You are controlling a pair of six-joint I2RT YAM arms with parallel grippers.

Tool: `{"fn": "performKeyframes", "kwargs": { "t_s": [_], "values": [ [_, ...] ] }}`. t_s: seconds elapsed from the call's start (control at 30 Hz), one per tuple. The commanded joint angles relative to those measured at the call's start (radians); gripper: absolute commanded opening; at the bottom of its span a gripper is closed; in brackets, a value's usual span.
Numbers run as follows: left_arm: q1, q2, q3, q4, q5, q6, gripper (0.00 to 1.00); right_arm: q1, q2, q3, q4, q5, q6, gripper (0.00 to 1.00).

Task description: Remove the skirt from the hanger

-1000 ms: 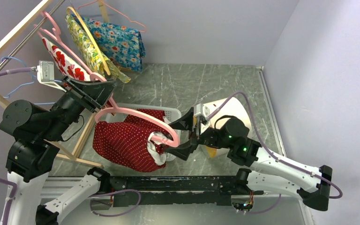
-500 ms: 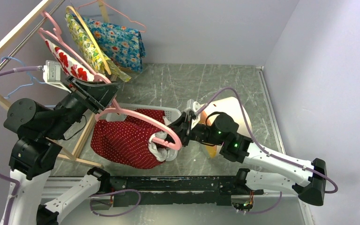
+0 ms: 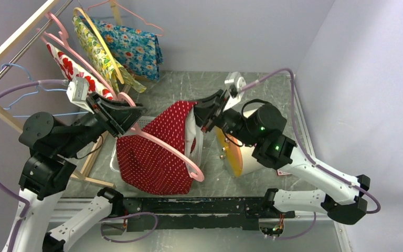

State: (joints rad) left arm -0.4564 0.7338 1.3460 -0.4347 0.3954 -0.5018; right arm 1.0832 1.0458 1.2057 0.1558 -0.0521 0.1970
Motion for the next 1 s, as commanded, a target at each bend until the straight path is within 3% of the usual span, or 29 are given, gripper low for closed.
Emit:
{"fn": "performKeyframes", "kwargs": {
  "t_s": [0.0,0.33,0.57,0.77,0.97],
  "values": [
    [-0.008,-0.069,-0.061,0.047,0.067,0.026,0.07,0.001,0.074,0.172,-0.12,0.219,-0.021,0.0],
    [-0.008,-0.111,-0.055,-0.02,0.126,0.087,0.07,0.0,0.127,0.381,-0.092,0.353,-0.056,0.0],
    [-0.008,-0.15,-0.065,-0.046,0.089,0.101,0.07,0.0,0.178,0.508,-0.046,0.631,-0.151,0.0],
    [-0.008,-0.153,-0.028,-0.103,0.057,0.116,0.07,0.0,0.176,0.533,0.046,0.817,-0.297,0.0],
    [-0.008,-0.168,0.001,-0.122,0.014,0.105,0.07,0.001,0.135,0.469,0.129,0.803,-0.345,0.0]
  ]
}}
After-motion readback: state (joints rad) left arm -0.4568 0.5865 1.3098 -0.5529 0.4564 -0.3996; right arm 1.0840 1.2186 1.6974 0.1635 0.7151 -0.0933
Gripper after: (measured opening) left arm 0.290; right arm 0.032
